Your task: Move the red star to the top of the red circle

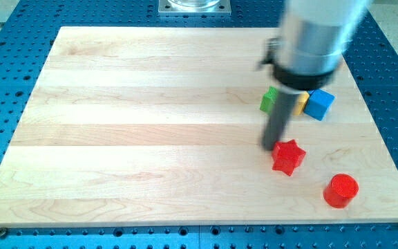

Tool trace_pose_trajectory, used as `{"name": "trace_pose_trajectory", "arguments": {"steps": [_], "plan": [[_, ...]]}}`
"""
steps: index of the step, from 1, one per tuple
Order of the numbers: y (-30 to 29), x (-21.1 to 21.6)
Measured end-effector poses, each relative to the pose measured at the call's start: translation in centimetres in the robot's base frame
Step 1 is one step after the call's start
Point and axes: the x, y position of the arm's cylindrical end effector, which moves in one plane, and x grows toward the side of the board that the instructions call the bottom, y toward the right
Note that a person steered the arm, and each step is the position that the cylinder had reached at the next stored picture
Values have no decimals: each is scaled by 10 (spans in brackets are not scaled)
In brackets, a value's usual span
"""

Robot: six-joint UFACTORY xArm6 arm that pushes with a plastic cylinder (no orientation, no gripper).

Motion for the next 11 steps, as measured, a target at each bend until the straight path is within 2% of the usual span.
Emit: {"name": "trace_pose_trajectory", "arguments": {"steps": [1,2,3,4,5,6,7,8,9,10,11], "plan": [[-26,15],[26,23],[73,3],[90,-1],[90,-1],[60,14],[77,31],[90,26],[95,7],[195,-23],[198,-78]]}}
